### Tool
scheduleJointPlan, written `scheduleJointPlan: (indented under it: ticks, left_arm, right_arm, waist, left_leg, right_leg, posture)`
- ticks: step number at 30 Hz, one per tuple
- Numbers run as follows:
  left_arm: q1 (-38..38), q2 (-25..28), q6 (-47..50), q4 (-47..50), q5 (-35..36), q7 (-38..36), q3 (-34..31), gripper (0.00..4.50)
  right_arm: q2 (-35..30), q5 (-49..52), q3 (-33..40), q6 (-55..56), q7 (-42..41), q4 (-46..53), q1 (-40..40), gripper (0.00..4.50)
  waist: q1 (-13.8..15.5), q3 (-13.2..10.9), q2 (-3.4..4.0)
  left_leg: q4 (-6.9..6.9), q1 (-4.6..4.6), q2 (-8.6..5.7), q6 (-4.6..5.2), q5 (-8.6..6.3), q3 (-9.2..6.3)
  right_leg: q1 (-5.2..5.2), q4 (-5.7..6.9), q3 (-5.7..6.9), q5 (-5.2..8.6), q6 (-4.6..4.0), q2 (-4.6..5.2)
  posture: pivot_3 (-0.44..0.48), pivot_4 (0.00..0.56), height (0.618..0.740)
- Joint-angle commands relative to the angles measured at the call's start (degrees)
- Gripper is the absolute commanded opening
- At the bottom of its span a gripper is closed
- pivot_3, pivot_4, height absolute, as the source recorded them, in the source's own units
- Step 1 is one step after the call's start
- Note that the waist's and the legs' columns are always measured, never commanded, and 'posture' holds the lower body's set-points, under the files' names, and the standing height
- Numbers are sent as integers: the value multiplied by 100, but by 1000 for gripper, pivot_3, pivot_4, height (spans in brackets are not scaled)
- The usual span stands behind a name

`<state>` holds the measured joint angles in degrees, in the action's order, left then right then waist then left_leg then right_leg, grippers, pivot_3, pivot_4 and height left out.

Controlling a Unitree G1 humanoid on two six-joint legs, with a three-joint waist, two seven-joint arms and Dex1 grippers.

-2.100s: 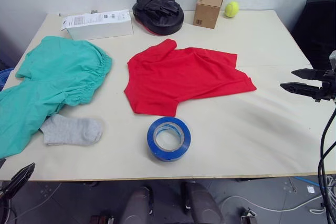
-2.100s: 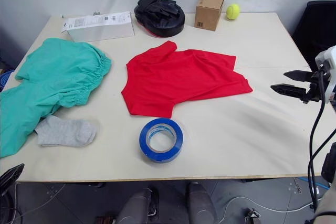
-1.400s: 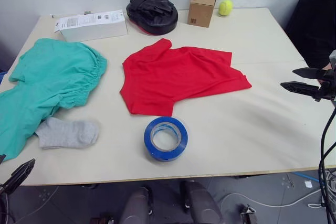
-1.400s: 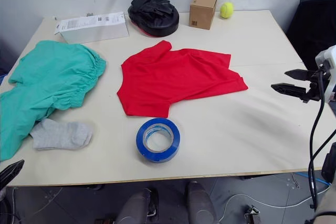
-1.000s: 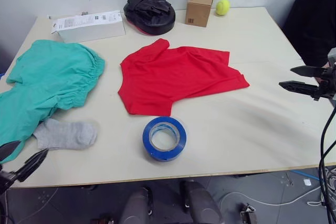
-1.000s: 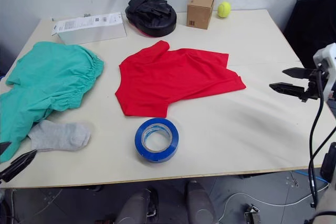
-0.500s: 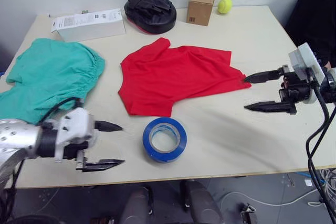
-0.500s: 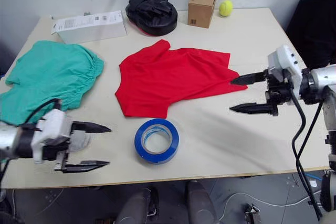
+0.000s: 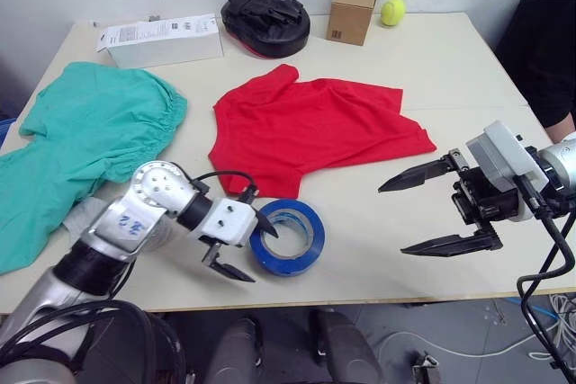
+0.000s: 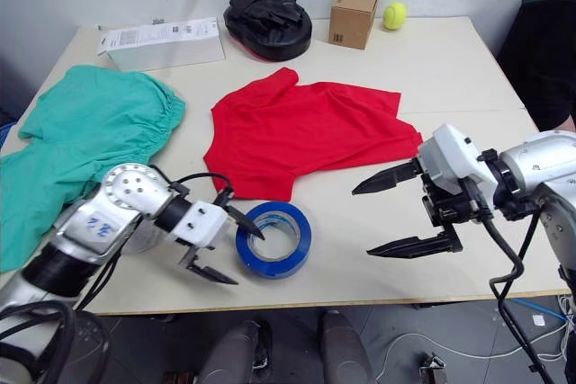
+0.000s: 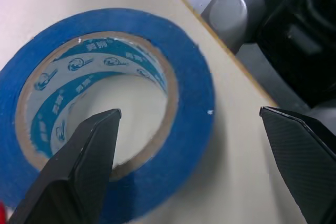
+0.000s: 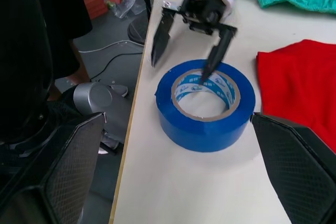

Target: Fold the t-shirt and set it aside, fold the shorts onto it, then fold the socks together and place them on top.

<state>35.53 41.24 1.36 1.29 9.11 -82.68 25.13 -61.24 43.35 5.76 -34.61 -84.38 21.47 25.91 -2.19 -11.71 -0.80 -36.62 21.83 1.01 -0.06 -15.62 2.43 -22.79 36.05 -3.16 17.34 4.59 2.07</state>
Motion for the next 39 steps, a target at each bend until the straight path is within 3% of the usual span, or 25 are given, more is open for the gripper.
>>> scheduleJointPlan:
  ticks: [1, 3, 6, 9, 15, 19, 24, 31, 35, 39]
  left_arm:
    - [160, -202, -549, -461, -350, -10, 118, 4454]
    - [166, -334, -666, -624, -360, -33, 116, 4454]
    - [95, -409, -672, -630, -294, -121, 79, 3906]
    - [40, -416, -671, -620, -318, -123, 52, 2961]
    - [-39, -403, -372, -442, -170, -32, -160, 1499]
    - [-256, -269, 273, 192, 139, 356, -702, 1442]
    - [-1155, 234, 1649, 1537, 587, 1398, -2056, 1442]
    - [-3198, 321, 4134, 4125, 1498, 2967, -4990, 1442]
    - [-4840, -100, 4784, 5054, 1462, 3249, -6926, 1442]
    - [-6282, -879, 4642, 4930, 1313, 3428, -8296, 1442]
  right_arm:
    - [-109, 209, 386, -124, 183, 281, -78, 4500]
    - [-112, 249, 459, -175, 275, 359, -141, 4500]
    - [-86, 288, 497, -224, 404, 428, -176, 4500]
    - [-44, 315, 438, -254, 509, 426, -109, 4500]
    - [125, 312, 216, -244, 595, 339, 71, 4500]
    - [516, 327, -122, -279, 657, 175, 518, 4500]
    - [1166, 40, -649, -113, 565, -395, 1221, 4500]
    - [1630, -264, -1094, 228, 78, -1006, 1578, 4500]
    - [1915, -369, -1261, 344, -194, -1396, 1927, 4500]
    - [2192, -485, -1391, 441, -438, -1830, 2287, 4500]
  waist:
    - [23, 1, 1]
    - [40, 1, 0]
    - [47, 2, -1]
    - [41, 2, -1]
    - [42, 2, -1]
    - [14, 2, -3]
    - [-49, -10, -23]
    - [-84, -21, -43]
    - [-125, -24, -56]
    - [-117, -22, -69]
  left_leg:
    - [-32, 23, 5, 12, -7, -5]
    - [-56, 43, 6, 15, -11, -5]
    - [-63, 45, -1, 22, -9, -5]
    - [-64, 42, -4, 25, -7, -4]
    - [-65, 42, -3, 27, -6, -4]
    - [-65, 48, -3, 28, -5, -4]
    - [-69, 74, 1, 27, -3, -3]
    - [-64, 83, -2, 25, -3, -12]
    - [-58, 77, -4, 20, -6, -15]
    - [-49, 61, 0, 14, -8, -18]
  right_leg:
    - [-11, 6, 2, -3, 6, -1]
    - [-26, 17, 2, -6, 10, 1]
    - [-27, 23, 1, -10, 17, 12]
    - [-28, 32, 0, -11, 18, 15]
    - [-32, 40, 1, -11, 18, 15]
    - [-42, 47, 0, -11, 18, 14]
    - [-86, 82, -3, -9, 16, 13]
    - [-88, 77, 6, -7, 14, 28]
    - [-83, 65, 8, -7, 13, 34]
    - [-73, 55, 15, 0, 1, 32]
  posture:
    - [0, 150, 740]
    - [0, 150, 740]
    - [0, 150, 740]
    - [0, 150, 740]
    - [0, 150, 740]
    - [0, 150, 740]
    - [0, 150, 740]
    - [0, 150, 740]
    - [0, 150, 740]
    - [0, 150, 740]
